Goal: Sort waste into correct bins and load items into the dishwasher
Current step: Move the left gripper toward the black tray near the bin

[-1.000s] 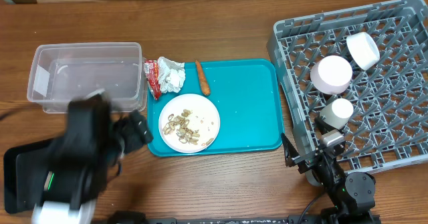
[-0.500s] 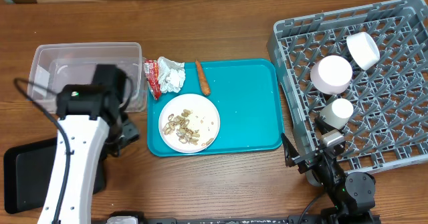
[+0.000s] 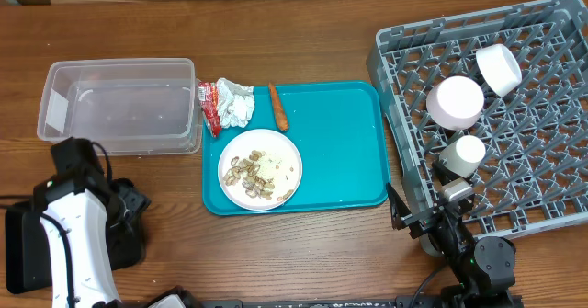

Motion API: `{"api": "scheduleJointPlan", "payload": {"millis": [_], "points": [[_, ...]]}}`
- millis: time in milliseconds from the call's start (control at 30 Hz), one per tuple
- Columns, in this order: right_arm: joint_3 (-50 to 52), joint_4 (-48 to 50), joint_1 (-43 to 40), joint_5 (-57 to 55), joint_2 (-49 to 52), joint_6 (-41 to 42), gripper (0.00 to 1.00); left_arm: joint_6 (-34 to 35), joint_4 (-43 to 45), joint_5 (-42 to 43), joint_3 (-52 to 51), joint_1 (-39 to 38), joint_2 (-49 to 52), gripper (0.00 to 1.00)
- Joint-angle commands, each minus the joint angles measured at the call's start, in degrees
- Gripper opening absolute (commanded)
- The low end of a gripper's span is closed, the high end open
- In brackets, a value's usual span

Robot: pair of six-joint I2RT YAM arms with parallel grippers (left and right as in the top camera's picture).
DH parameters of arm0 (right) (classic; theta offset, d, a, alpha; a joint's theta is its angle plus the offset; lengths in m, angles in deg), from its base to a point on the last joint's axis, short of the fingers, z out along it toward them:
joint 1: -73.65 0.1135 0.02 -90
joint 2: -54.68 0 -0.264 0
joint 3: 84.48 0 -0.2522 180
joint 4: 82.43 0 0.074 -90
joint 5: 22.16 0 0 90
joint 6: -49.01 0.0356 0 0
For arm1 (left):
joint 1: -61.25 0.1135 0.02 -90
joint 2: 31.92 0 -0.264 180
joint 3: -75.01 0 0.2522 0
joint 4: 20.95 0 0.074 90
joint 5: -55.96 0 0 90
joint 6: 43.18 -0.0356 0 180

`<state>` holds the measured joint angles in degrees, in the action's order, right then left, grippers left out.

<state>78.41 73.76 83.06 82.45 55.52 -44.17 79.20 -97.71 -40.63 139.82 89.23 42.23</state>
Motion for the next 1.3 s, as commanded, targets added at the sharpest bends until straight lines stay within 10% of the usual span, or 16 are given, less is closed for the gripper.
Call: {"api": "scheduleJointPlan", "payload": {"millis": [0, 200, 300, 1267], "points": [[0.31, 0.37, -0.22, 0.00, -0.68, 0.20, 1.00, -3.21, 3.30, 0.74, -3.30, 2.97, -0.35, 0.66], [0.31, 0.37, -0.22, 0.00, -0.68, 0.20, 1.00, 3.50, 9.40, -7.04, -8.24, 3.52, -0.33, 0.13], [0.31, 0.37, -0.22, 0.00, -0.68, 0.22, 1.00, 6.69, 13.55, -7.76, -11.78, 3.52, -0.33, 0.05], [0.31, 0.37, -0.22, 0.00, -0.68, 0.20, 1.00, -5.73, 40.98, 14.45, -15.56, -8.48, 5.81, 0.04]]}}
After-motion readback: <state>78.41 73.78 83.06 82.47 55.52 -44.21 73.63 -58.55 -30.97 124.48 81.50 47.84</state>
